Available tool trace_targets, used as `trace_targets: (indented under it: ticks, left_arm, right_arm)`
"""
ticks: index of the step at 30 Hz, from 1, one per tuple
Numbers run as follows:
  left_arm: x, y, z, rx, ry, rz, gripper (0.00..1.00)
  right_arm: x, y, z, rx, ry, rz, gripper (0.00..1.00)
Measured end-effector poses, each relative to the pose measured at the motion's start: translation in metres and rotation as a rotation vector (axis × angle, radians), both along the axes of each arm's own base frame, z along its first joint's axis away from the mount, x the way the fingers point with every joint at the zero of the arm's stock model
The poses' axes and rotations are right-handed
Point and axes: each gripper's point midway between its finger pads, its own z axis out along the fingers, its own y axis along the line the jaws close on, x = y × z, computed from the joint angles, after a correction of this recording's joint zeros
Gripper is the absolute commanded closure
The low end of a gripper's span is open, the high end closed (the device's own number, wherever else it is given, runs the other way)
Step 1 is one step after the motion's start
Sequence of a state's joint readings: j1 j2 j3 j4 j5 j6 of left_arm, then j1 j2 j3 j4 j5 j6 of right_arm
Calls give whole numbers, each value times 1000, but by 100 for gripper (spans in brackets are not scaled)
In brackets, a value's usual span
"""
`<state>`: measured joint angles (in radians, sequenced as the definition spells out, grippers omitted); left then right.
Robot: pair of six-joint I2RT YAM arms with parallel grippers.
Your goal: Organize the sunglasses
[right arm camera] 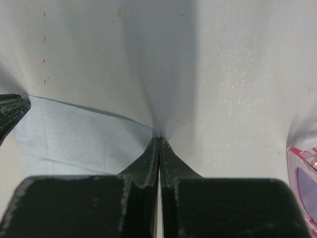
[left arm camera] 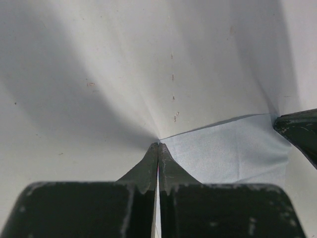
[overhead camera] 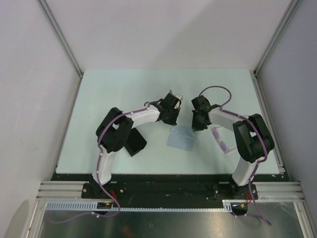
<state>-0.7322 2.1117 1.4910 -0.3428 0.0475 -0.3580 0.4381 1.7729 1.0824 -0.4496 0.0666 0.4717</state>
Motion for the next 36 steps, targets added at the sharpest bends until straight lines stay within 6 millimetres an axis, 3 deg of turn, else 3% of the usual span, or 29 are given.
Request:
trace_targets:
  ticks: [12,36]
  left_arm:
    - [-15,12,1,20,22,-1,100]
    - [-47,13,21,9,22,-49,99]
  right_arm:
    - [-12,10,27,9,-37,59,100]
    - [-45,18,39,-19,9,125,100]
